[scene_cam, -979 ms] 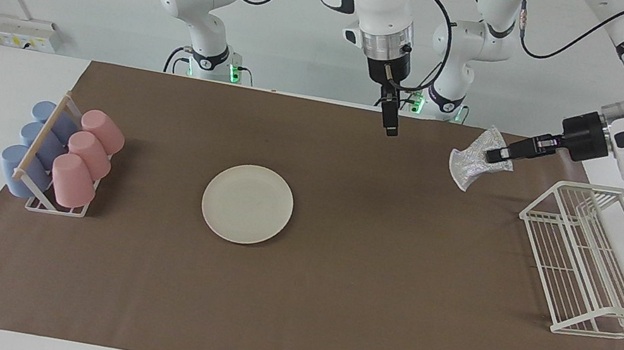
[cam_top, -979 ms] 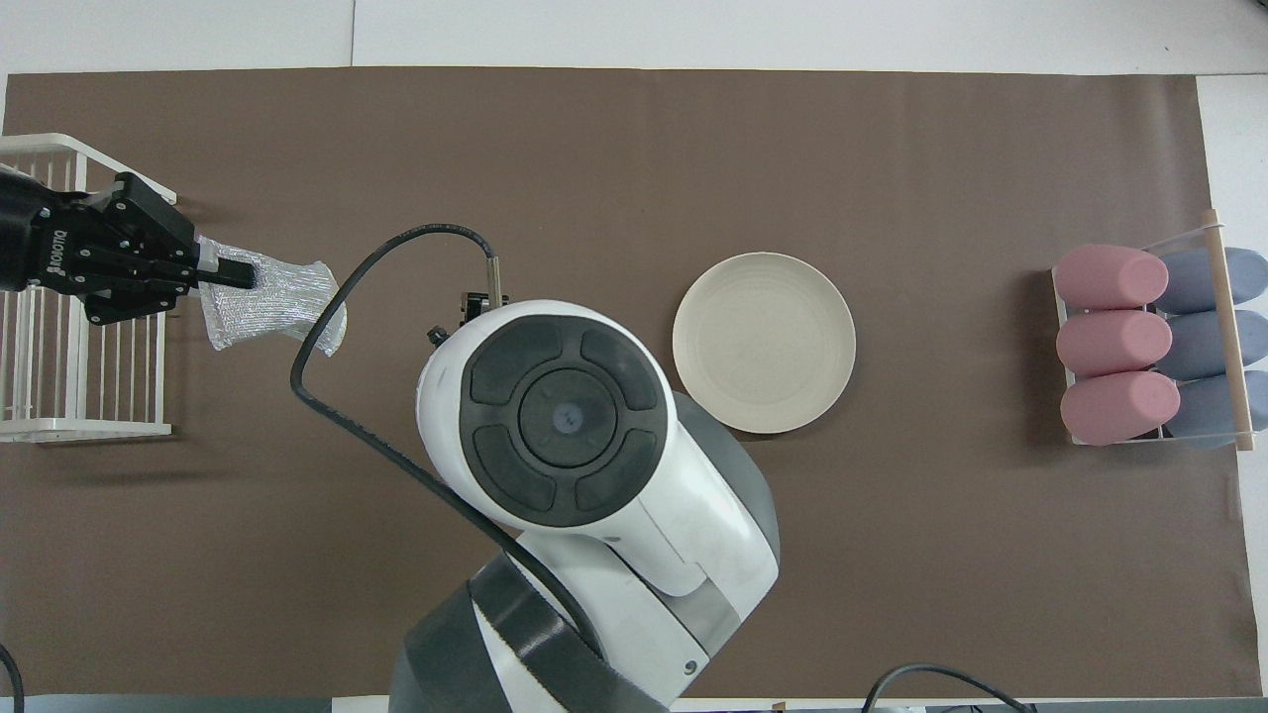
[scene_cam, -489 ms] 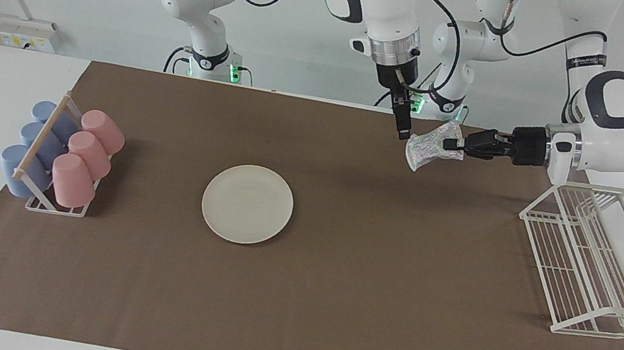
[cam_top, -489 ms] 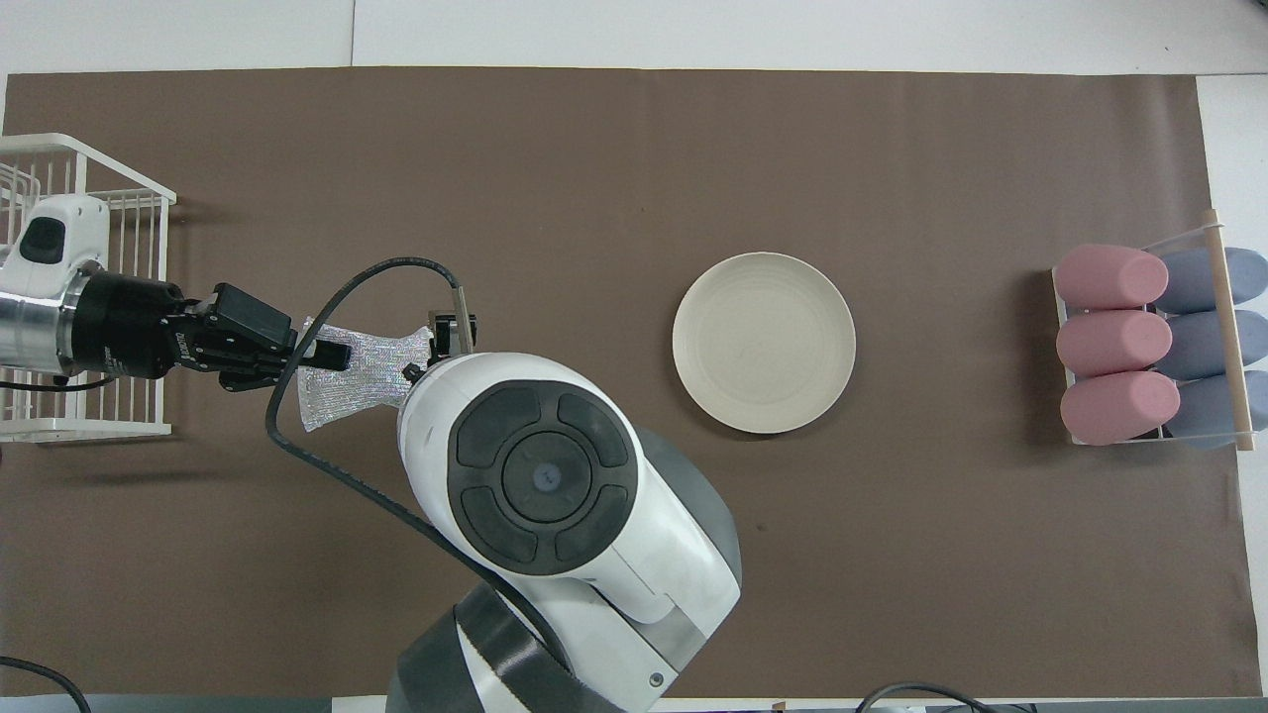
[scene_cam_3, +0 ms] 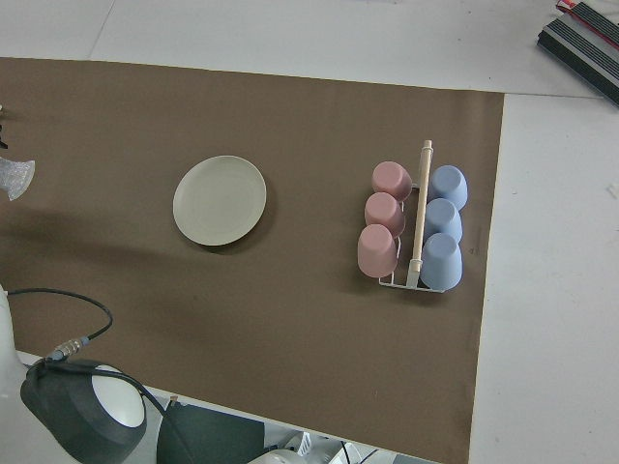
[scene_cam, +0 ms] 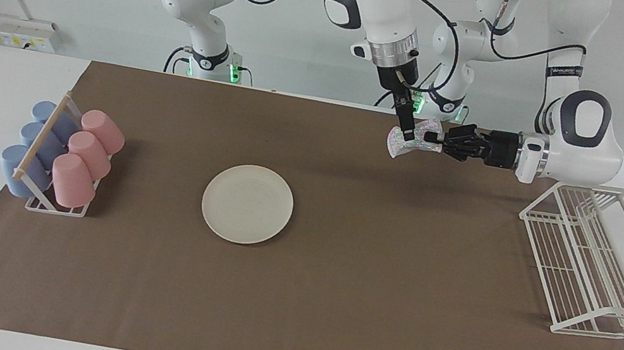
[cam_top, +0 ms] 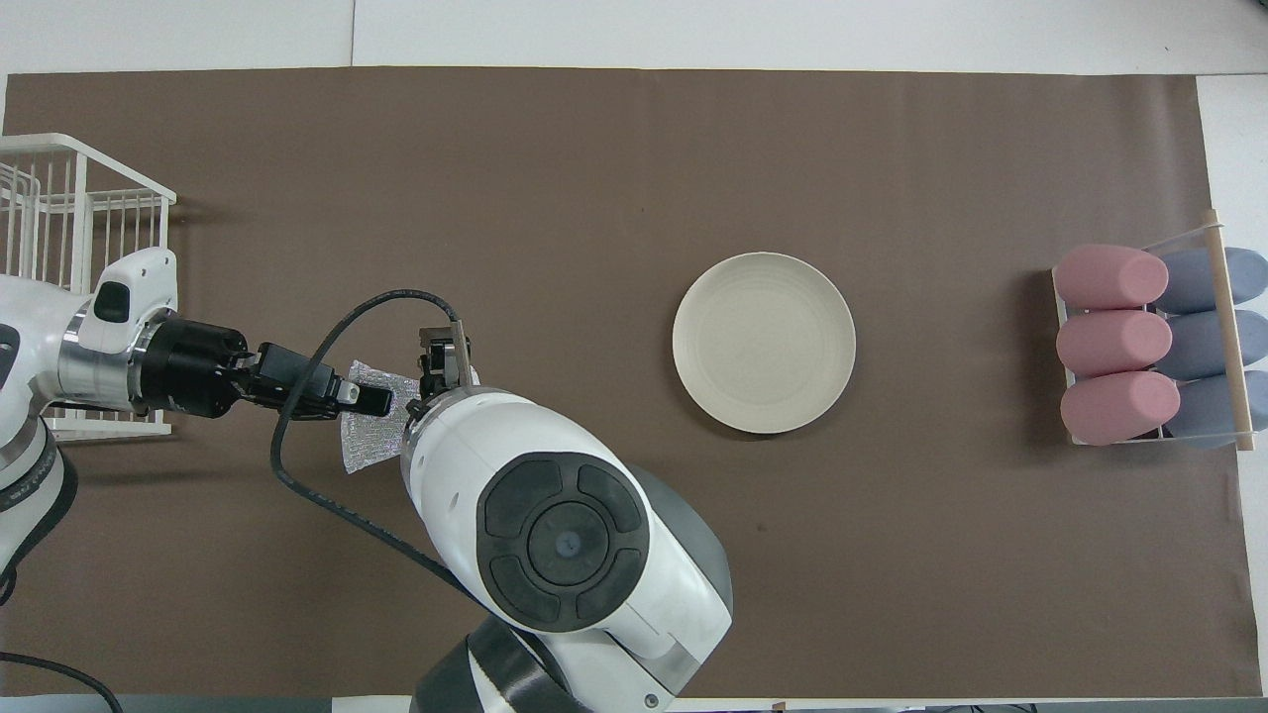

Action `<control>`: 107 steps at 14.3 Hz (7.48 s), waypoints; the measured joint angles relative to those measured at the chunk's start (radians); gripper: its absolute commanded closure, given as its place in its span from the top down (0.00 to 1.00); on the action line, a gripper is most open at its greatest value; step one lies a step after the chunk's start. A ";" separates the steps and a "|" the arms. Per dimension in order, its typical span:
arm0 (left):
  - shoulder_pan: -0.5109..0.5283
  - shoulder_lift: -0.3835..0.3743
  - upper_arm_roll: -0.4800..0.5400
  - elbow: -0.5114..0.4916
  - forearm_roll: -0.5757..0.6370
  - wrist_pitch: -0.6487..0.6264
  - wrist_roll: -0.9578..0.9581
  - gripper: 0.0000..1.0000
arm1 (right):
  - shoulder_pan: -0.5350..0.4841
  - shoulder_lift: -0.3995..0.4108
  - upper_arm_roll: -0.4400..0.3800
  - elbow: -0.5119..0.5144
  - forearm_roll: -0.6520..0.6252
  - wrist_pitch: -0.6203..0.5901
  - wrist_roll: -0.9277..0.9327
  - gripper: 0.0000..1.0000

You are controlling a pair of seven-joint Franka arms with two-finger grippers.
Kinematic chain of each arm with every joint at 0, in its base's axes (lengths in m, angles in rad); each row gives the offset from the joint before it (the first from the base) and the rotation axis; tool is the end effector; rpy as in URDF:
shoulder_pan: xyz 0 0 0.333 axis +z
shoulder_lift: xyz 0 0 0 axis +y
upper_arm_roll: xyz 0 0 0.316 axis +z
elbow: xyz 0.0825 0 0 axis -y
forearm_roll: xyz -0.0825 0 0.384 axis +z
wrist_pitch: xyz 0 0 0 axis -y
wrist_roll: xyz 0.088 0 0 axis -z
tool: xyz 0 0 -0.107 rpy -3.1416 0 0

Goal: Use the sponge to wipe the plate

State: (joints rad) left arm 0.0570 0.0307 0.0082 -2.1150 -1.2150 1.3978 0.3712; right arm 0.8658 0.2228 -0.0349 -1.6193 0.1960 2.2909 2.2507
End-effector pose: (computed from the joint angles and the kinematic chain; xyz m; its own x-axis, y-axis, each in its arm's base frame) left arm 0.5001 -0.0806 0.4344 0.9410 -0.2158 -0.2608 0.2039 -0.2536 0.9456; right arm 0.4456 0.4979 0.5418 0.0990 -0.9086 -0.4059 -0.9764 -0.0101 -0.2156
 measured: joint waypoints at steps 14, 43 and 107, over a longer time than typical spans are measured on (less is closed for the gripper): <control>0.000 0.000 -0.003 -0.017 -0.035 -0.057 0.014 0.00 | 0.023 -0.047 -0.001 -0.111 0.000 0.096 -0.089 0.00; 0.010 -0.003 0.014 0.081 0.364 0.118 0.042 1.00 | -0.385 -0.029 -0.004 -0.519 -0.113 0.189 -0.769 0.00; 0.014 -0.056 0.001 0.076 0.323 0.224 -0.139 1.00 | -0.045 0.193 0.000 0.245 -0.141 -0.293 0.000 0.00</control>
State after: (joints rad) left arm 0.0709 -0.0256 0.0094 -2.0385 -0.8916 1.6216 0.2325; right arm 0.8209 0.4157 -0.0348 -1.3740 0.0553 1.9975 2.2506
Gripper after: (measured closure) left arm 0.000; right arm 0.899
